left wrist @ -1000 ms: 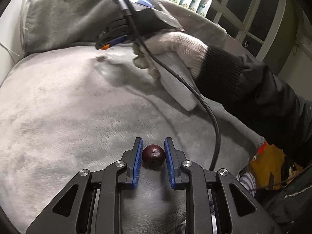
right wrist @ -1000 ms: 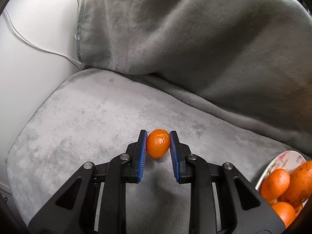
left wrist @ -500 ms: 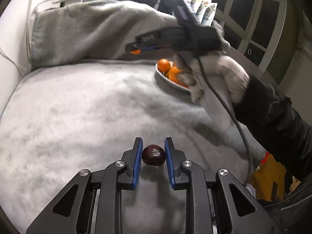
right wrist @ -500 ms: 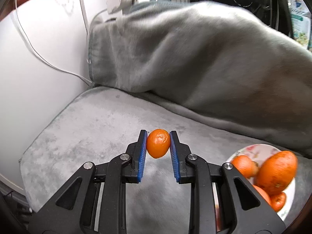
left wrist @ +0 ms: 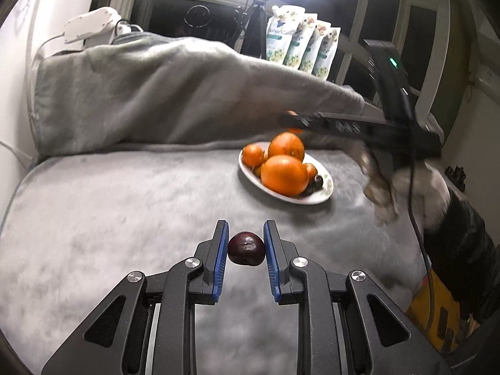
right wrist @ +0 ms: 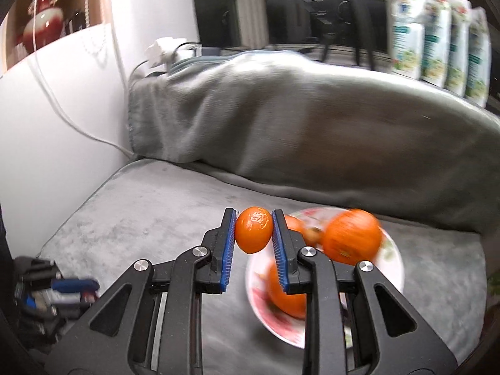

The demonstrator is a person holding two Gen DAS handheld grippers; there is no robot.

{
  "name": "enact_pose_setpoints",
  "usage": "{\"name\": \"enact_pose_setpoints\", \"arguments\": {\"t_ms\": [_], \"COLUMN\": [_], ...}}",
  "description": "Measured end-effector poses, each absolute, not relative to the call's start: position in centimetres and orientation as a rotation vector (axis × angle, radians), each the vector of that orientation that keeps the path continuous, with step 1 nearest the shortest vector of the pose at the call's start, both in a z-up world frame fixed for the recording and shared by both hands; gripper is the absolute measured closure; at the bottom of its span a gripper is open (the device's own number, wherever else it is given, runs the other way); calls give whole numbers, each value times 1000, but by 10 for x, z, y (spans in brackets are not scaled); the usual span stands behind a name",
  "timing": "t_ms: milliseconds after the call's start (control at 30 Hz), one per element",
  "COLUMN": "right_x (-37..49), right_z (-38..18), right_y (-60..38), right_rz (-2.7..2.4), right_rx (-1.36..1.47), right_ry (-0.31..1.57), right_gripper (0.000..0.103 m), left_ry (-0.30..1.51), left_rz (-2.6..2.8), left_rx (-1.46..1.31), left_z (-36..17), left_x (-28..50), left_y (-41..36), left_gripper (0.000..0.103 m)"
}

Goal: Organize fruits
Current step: 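Carry the plum with the left gripper over the plate while the right gripper carries the small orange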

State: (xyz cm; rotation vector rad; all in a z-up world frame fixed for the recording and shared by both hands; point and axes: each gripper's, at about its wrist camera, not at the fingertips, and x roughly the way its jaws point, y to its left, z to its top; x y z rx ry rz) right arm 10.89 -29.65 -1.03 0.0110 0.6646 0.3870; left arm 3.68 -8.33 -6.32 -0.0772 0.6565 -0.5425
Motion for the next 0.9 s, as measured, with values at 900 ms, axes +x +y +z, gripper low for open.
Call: {"name": "enact_pose_setpoints", "arguments": {"t_ms": [900], "right_x": [105], "right_z": [-54], "right_y": [-387], "right_rz": [239], "right_rx": [111], "right_ry": [732], "right_gripper": [79], "left_ry": [630], "left_rz": [-604], "left_rx": [-24], "left_z": [-46], "left_x": [147], "left_y": [-167], "left_gripper": [82]}}
